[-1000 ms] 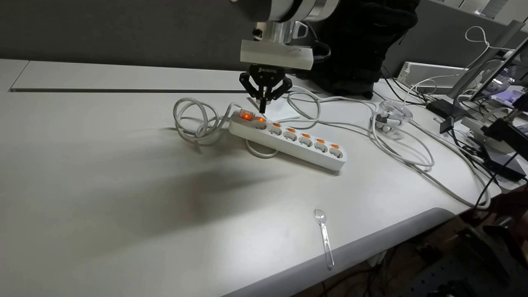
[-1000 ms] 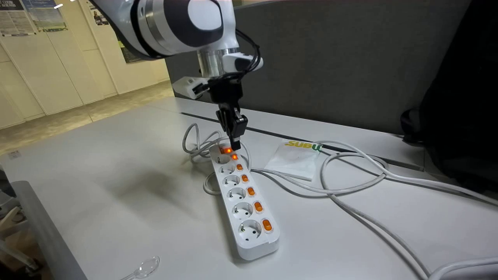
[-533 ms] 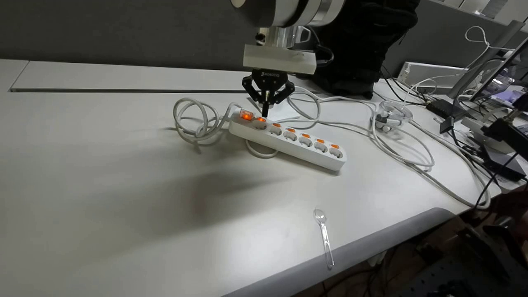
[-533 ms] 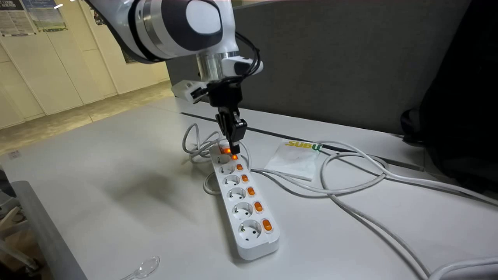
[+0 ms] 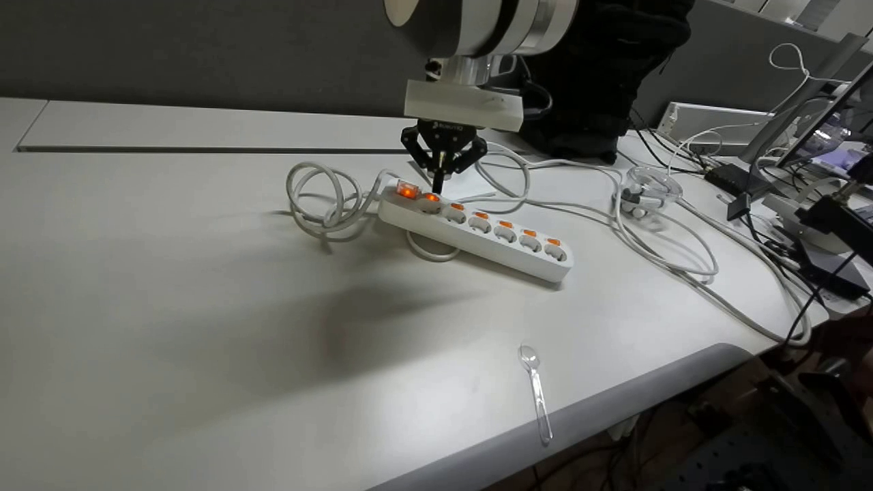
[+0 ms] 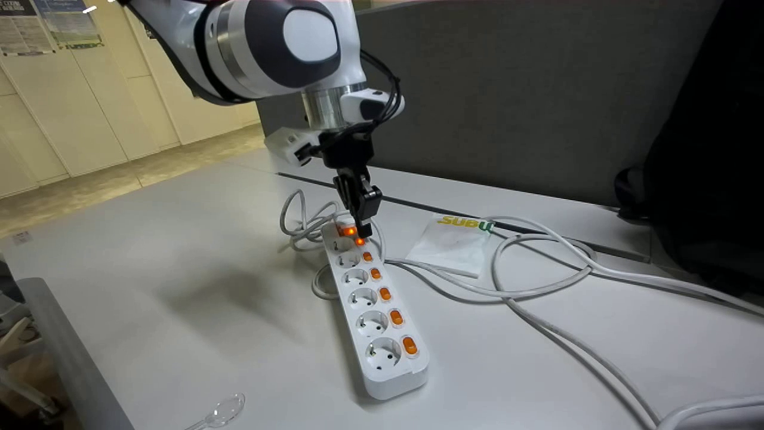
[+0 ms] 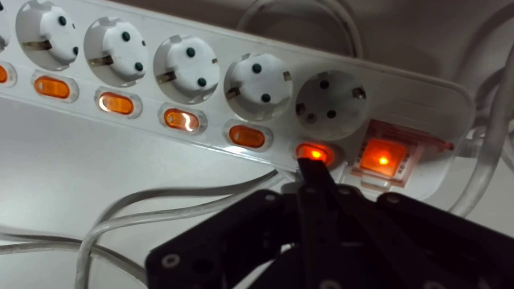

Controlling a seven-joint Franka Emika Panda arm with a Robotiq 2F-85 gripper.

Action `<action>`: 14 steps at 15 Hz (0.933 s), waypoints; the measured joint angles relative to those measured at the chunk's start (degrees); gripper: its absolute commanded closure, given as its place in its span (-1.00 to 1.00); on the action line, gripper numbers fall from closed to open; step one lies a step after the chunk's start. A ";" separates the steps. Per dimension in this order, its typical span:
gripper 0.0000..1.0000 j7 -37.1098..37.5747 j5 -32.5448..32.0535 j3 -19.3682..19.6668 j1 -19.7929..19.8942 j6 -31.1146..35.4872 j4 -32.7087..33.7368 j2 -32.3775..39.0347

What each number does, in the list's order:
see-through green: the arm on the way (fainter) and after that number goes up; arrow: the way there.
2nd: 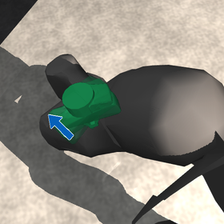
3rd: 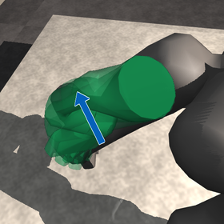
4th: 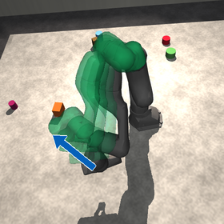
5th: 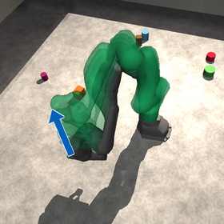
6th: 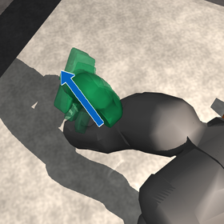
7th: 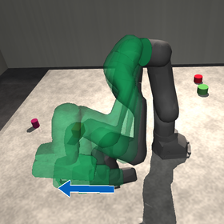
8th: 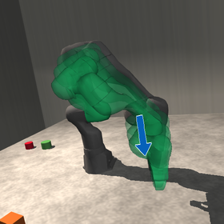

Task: Turn off the second switch from the left on the adapter

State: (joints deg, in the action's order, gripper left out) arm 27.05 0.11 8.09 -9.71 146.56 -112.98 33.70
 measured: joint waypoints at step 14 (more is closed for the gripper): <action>1.00 -1.24 0.74 -0.42 0.41 1.38 0.00 0.67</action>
State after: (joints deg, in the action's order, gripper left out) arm 25.81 0.85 7.67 -9.30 147.94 -112.98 34.36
